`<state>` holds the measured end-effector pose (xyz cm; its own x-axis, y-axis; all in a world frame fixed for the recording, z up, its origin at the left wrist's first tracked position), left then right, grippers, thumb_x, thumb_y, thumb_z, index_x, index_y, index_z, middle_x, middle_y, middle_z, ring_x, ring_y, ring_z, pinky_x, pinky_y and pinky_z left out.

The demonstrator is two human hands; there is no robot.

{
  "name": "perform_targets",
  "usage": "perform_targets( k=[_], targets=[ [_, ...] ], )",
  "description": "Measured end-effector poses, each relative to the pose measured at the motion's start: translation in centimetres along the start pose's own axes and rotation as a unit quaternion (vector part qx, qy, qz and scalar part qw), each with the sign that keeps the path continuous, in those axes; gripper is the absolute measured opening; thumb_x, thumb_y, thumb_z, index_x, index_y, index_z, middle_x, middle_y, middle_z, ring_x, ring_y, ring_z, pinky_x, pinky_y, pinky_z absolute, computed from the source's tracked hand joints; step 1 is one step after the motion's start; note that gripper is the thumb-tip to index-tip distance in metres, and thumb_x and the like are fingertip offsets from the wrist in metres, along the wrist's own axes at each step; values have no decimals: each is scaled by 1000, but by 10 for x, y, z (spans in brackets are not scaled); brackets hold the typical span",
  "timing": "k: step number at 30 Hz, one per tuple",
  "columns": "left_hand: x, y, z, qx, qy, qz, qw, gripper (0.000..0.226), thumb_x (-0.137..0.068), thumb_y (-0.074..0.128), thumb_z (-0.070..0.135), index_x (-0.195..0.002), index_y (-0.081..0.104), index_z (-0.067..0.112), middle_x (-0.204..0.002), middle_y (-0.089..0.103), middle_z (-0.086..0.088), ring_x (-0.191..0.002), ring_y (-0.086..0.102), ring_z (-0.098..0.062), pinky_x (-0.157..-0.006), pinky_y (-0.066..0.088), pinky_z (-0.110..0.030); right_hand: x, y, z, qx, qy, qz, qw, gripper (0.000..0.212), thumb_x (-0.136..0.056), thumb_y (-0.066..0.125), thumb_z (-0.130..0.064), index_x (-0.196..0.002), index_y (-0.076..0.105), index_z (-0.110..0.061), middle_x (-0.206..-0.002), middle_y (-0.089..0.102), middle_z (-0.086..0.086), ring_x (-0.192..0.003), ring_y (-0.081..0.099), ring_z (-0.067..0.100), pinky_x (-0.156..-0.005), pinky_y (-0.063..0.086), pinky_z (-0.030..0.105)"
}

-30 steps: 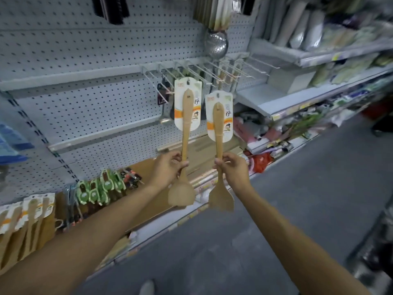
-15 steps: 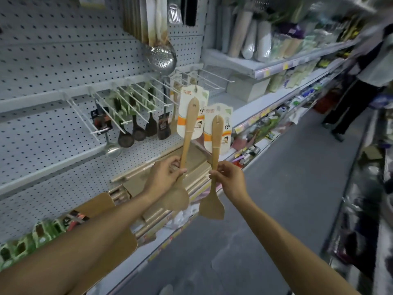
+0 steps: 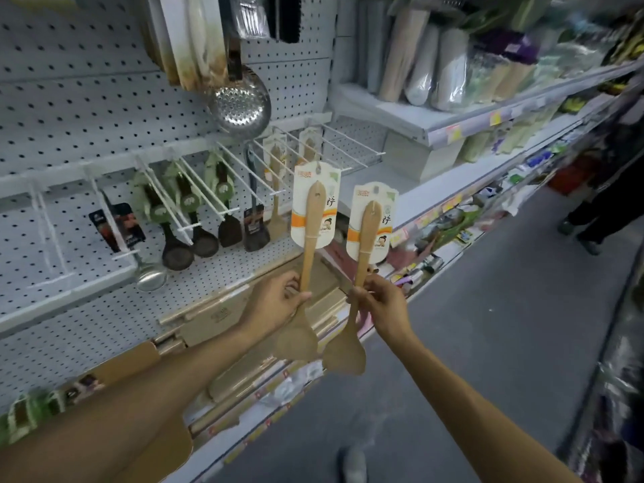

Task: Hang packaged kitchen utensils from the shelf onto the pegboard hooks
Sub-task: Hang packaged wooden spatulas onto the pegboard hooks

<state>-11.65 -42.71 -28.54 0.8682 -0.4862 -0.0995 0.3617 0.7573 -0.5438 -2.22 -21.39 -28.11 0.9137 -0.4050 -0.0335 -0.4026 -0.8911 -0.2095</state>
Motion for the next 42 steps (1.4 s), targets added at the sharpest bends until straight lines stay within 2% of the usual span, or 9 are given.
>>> perform_targets(
  k=[7,11,15,22,27,32,36,39,42],
  targets=[
    [-36,52,13,11,-77,55,995,20,-82,80,25,-99,68,27,-87,71,18,-84,68,-1,-84,58,-42,-97,-51,35,-18,-2,-136,991,7,-87,69,-3,-92,68,-7,-84,72,15,-80,72,28,-69,59,32],
    [-29,50,4,49,-114,78,989,24,-79,73,48,-99,69,35,-93,74,14,-89,72,-9,-83,60,-47,-112,-50,48,-28,5,-163,986,7,-86,71,-4,-87,68,-10,-85,71,18,-80,71,29,-69,59,35],
    [-34,73,18,47,-127,129,982,5,-94,67,25,-93,67,30,-89,76,13,-89,73,-7,-80,61,-46,-139,-72,58,-38,30,-178,983,6,-92,64,-6,-86,64,-8,-81,71,13,-74,70,21,-65,56,31],
    [-61,93,29,41,-127,133,982,10,-92,68,31,-94,69,22,-91,77,14,-92,73,-5,-84,60,-44,-191,-92,69,-18,36,-185,982,9,-86,66,-25,-77,66,-24,-79,69,13,-79,65,42,-76,53,64],
    [-84,95,33,47,-113,126,984,5,-93,67,27,-96,70,23,-91,77,15,-92,73,-4,-85,60,-43,-214,-85,69,-3,44,-187,981,13,-87,63,-18,-76,67,-23,-81,70,20,-79,65,45,-76,53,65],
    [-100,90,30,48,-100,113,987,7,-93,67,24,-98,71,21,-92,77,15,-93,72,-2,-89,59,-41,-231,-76,75,2,72,-176,982,13,-86,65,-14,-74,67,-20,-75,70,10,-78,67,36,-77,54,64],
    [-106,82,24,15,-87,99,991,19,-90,68,43,-98,71,27,-92,76,18,-90,72,1,-86,59,-39,-238,-69,73,-3,83,-155,984,25,-91,60,4,-72,63,-13,-62,67,1,-66,64,28,-74,55,60],
    [-107,77,19,16,-84,97,992,32,-85,63,56,-97,71,28,-93,75,19,-90,71,2,-86,59,-39,-243,-62,72,-15,91,-151,984,33,-90,61,6,-66,64,-17,-60,66,1,-61,62,26,-70,55,51],
    [-107,73,17,19,-81,101,991,37,-83,61,60,-96,72,27,-92,75,18,-90,71,2,-84,60,-39,-249,-54,68,-40,111,-152,981,20,-91,58,9,-73,59,-1,-58,62,6,-56,60,26,-55,53,32]
  ],
)
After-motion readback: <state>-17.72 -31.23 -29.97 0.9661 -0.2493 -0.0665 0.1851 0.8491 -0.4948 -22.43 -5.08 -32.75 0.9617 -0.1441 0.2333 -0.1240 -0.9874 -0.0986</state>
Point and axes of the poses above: each hand's wrist, its own x-axis away from the middle knuckle, its own y-axis out of the palm, z = x × y, the point moved 2 cm from there along -x, towards the middle knuckle
